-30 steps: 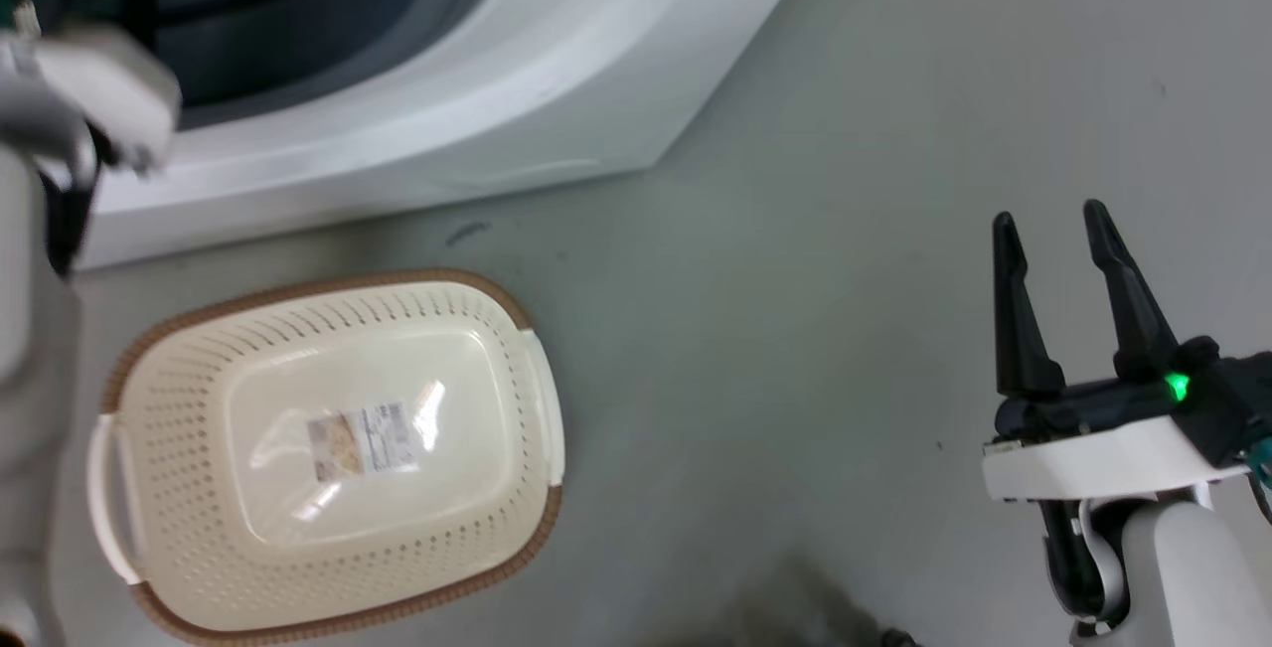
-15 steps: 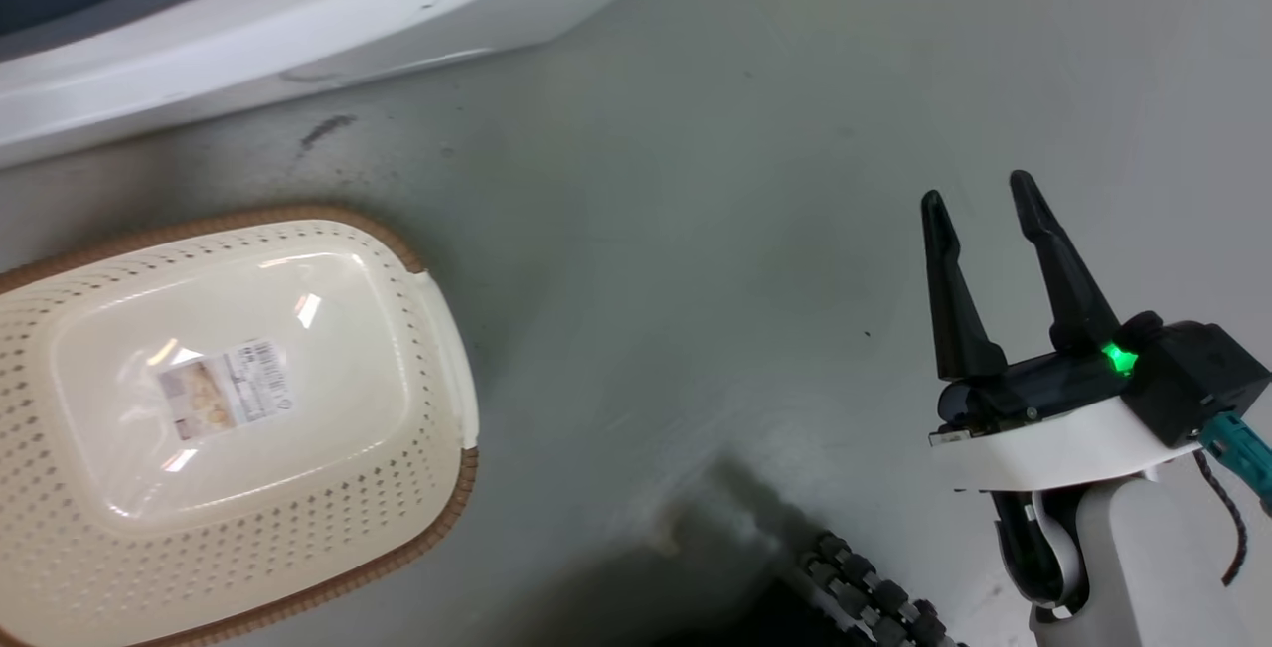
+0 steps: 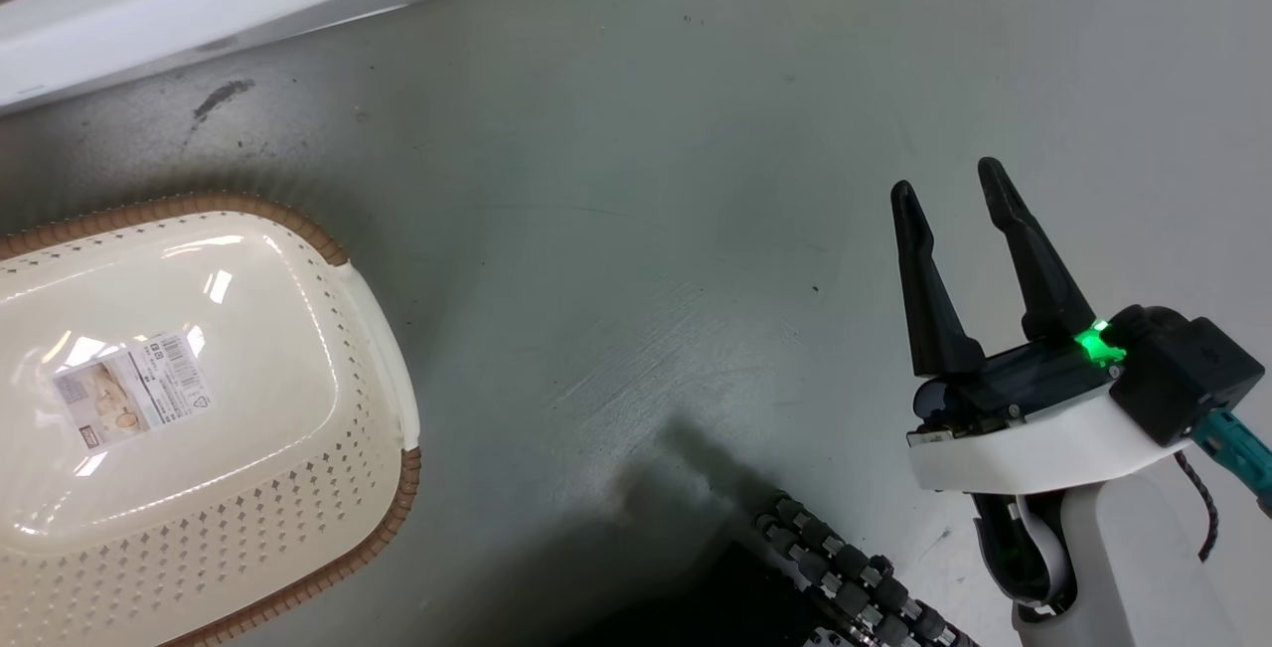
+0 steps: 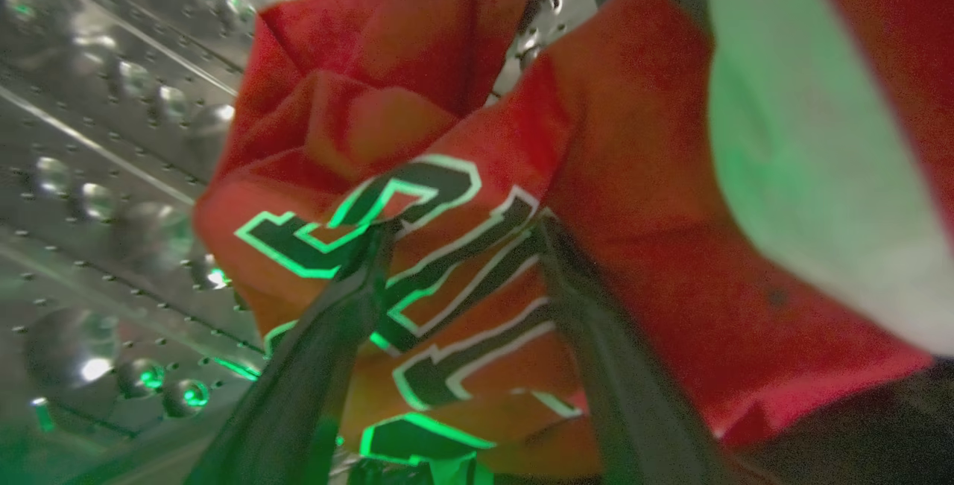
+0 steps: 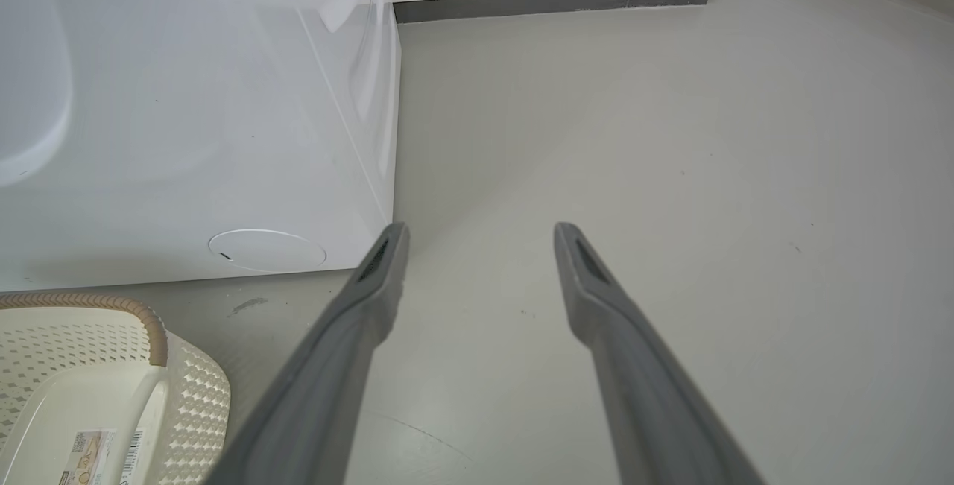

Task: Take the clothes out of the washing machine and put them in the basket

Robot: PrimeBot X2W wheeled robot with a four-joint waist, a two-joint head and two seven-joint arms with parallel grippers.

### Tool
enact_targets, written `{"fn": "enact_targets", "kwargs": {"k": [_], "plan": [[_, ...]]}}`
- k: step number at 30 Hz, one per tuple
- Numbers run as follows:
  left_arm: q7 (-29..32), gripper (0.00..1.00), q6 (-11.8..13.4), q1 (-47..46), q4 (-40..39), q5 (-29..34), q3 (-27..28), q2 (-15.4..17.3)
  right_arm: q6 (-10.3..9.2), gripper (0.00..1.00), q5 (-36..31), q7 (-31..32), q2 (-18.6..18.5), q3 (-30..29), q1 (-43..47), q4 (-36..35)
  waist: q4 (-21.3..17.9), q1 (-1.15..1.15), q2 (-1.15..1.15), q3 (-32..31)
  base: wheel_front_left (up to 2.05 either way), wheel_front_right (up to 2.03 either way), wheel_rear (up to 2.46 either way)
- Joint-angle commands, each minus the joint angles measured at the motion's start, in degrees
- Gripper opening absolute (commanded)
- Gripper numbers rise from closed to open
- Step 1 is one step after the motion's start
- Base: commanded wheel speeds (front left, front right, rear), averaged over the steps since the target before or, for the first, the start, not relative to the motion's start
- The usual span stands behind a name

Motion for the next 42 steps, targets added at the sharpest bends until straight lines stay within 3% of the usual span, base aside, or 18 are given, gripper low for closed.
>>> {"fn": "enact_targets", "kwargs": {"k": [1,5,6,7,8,13,19,24,35,42], "plan": [[0.6,1.0,0.0,0.0,0.2,-0.4,-0.4,0.4,-0.06,1.0,0.2,-0.1,0.1,-0.1,-0.4,-0.5,-0.1,-0.01,0.0,0.4,0.0,0.0,0.0],[1.0,1.0,0.0,0.7,0.7,-1.2,-0.9,0.6,-0.06,1.0,0.5,-0.1,0.1,-0.1,-0.1,-1.2,0.1,-0.01,0.0,0.9,0.0,0.0,0.0],[1.2,0.87,0.0,0.9,1.0,-1.6,-1.1,0.5,-0.06,1.0,0.4,-0.1,0.1,-0.1,-0.1,-1.3,0.2,-0.01,0.0,1.0,0.0,0.0,0.0],[0.9,0.19,0.0,0.9,0.9,-1.9,-1.2,0.4,-0.06,1.0,0.4,-0.1,0.1,-0.1,-0.1,-1.3,0.2,-0.01,0.0,1.0,0.0,0.0,0.0],[0.3,0.0,0.1,0.7,0.8,-2.1,-1.0,0.4,-0.06,1.0,0.3,-0.1,0.1,-0.1,-0.3,-1.3,0.2,-0.01,0.0,1.1,0.0,0.0,0.0],[-1.7,0.0,0.1,0.3,0.9,-2.4,-0.9,0.4,-0.06,1.0,0.1,-0.1,0.1,0.0,-1.2,-1.4,0.3,-0.01,0.0,1.0,0.0,0.0,0.0],[-10.1,0.0,0.6,1.7,1.3,-2.5,-1.0,-1.1,-0.06,1.0,-1.4,-0.1,0.1,-1.2,-1.7,-0.9,2.2,-0.01,0.0,-1.3,0.0,0.0,0.0],[-22.4,0.0,1.4,5.5,3.2,-3.8,-0.3,-3.5,-0.06,1.0,-3.5,-0.1,0.1,-3.5,-1.5,-0.6,4.7,-0.01,0.0,-5.9,0.0,0.0,0.0],[-53.5,0.0,4.7,19.7,8.9,-8.6,2.8,-12.7,-0.06,1.0,-8.6,-0.1,0.0,-9.1,1.3,-0.2,11.7,-0.01,0.0,-17.9,0.0,0.0,0.0],[-66.4,0.0,7.3,30.1,10.3,-11.3,4.5,-18.7,-0.06,1.0,-11.0,-0.1,0.0,-10.1,4.3,0.2,15.4,-0.01,0.0,-25.9,0.0,0.0,0.0]]}}
